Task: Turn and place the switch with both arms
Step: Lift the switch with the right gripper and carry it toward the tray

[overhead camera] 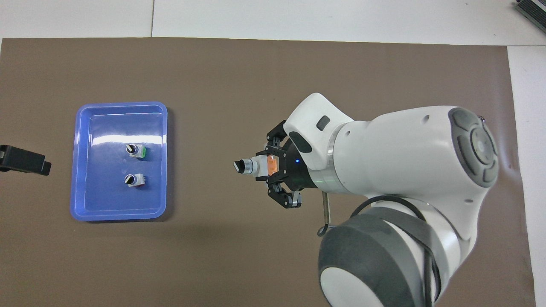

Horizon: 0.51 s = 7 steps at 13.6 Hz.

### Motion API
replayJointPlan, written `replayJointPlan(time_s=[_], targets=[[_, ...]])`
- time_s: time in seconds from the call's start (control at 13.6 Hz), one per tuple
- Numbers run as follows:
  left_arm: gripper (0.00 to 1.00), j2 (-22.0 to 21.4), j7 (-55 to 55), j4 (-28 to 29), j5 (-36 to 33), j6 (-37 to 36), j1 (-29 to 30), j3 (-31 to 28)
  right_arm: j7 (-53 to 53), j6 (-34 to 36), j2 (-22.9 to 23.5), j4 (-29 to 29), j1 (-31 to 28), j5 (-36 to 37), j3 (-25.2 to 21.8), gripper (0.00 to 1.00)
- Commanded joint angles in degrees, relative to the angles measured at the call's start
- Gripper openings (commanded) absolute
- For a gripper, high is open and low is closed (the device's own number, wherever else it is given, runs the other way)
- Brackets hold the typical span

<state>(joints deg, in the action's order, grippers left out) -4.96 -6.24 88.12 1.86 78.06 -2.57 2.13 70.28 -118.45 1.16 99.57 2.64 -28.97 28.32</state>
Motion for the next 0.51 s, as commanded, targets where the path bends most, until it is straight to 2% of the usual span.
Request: replayJointPlan(time_s=[0.0,0.22,0.44], targets=[[1.00,-1.63,0.70,0.56,2.25,-0.19,-1.39,0.07,-1.02,-1.43,-0.81,0.36,-0.53,-1.44,0.95,0.00],[1.00,-1.72,9.88,0.73,17.08,0.16,-0.95,-0.28,-3.47,-5.55,-0.72,0.45,-0.53,-1.36,2.44,0.00],[1.00,-1.98,24.91,1.17,25.97,0.96,-1.30,2.17,-4.62,-6.27,-0.72,0.45,0.87,-1.36,2.89,0.00]])
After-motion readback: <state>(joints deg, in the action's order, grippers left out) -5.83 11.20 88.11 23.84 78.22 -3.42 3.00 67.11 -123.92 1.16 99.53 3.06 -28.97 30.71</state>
